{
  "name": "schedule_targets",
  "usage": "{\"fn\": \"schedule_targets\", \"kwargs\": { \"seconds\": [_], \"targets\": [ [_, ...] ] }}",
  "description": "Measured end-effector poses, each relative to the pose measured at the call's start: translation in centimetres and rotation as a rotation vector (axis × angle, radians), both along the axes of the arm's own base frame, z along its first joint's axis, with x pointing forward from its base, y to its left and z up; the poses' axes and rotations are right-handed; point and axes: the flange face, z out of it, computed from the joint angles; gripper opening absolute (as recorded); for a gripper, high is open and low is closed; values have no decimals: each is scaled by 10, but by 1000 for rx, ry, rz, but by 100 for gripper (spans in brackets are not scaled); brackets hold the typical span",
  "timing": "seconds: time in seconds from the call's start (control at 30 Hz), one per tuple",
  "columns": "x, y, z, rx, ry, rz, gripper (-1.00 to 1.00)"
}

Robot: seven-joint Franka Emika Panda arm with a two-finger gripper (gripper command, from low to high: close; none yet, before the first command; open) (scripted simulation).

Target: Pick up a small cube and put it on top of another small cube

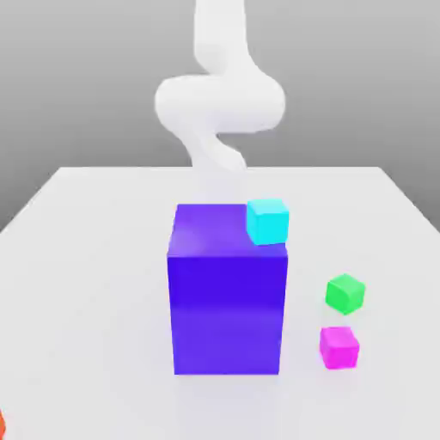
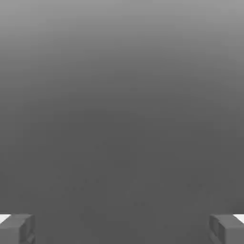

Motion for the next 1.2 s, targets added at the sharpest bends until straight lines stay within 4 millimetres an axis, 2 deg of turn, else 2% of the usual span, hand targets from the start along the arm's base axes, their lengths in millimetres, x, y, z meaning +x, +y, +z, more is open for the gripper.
{"fn": "schedule_targets", "kwargs": {
  "seconds": [0.17, 0.27, 0.37, 0.47, 0.57, 0.7, 0.8, 0.87, 1.03, 1.07, 1.2],
  "targets": [
    [45, 42, -96, -118, 130, 280, 0],
    [59, 70, -155, -188, 199, 447, 0],
    [62, 98, -215, -258, 263, 616, 0],
    [56, 124, -274, -327, 324, 787, 0],
    [41, 146, -331, -398, 382, 960, 0],
    [8, 171, -403, -495, 453, 1204, 0],
    [-21, 180, -452, -568, 505, 1383, 0],
    [-30, 179, -478, -592, 527, 1440, 0],
    [-33, 178, -530, -600, 534, 1458, 0],
    [-34, 177, -537, -599, 534, 1459, -100],
    [-34, 177, -537, -598, 536, 1459, -100]
  ]
}}
